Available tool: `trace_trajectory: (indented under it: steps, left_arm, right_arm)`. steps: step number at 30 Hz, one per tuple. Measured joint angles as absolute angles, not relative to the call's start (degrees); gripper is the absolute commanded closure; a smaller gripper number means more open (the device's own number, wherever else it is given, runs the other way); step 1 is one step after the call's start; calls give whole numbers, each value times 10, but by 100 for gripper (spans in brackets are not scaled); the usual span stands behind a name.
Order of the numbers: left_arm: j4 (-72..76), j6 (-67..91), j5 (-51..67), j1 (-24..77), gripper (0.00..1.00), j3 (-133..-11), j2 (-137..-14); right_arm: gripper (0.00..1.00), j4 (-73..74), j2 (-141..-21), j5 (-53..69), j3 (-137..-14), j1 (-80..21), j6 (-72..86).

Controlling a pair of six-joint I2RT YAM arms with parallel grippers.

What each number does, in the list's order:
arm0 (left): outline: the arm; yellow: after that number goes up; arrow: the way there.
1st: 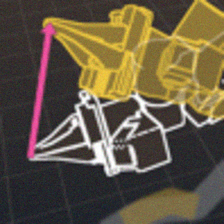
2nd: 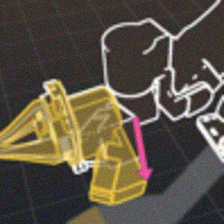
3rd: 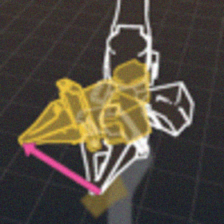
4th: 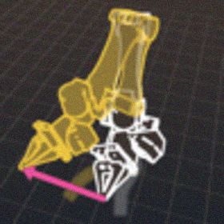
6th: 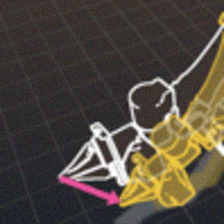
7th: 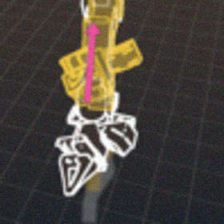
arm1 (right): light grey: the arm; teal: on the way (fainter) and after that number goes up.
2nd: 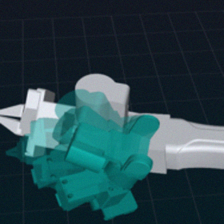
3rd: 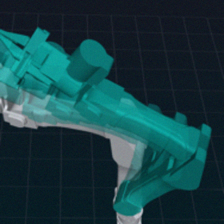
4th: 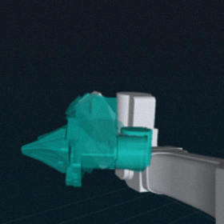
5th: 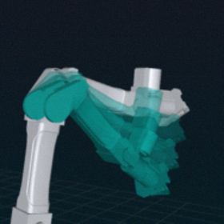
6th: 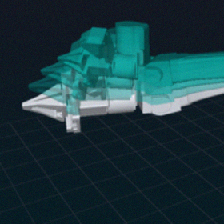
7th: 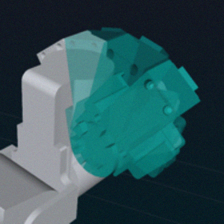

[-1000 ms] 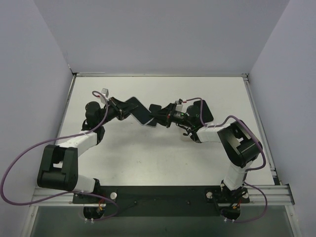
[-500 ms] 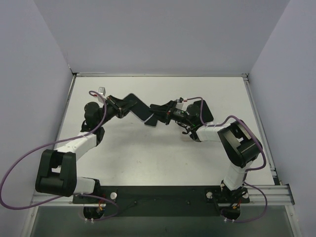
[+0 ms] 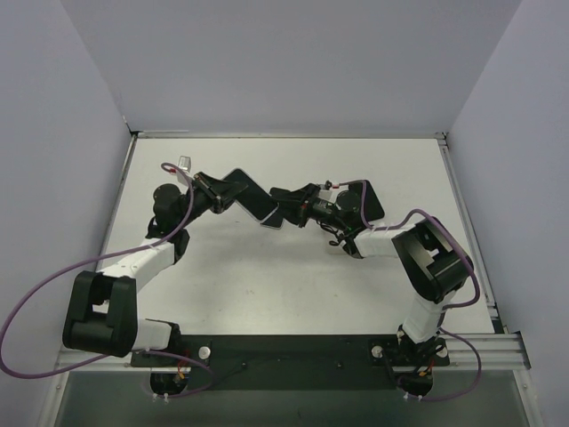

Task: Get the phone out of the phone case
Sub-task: Remove the phone case from the phone.

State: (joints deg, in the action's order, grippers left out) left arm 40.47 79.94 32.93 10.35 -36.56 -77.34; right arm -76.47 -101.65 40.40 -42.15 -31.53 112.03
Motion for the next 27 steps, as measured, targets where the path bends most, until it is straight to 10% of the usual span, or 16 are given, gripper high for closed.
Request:
trace_trajectory:
  steps: [8,27]
  left_arm:
    - [405,786,330,106,100,-366,-771]
    - [321,821,318,110,100,-379,-750]
  right_arm:
    - [62,-753,-1013,395,-417,-311,1139]
    - [69,-722,-968,406,-417,-311,1066]
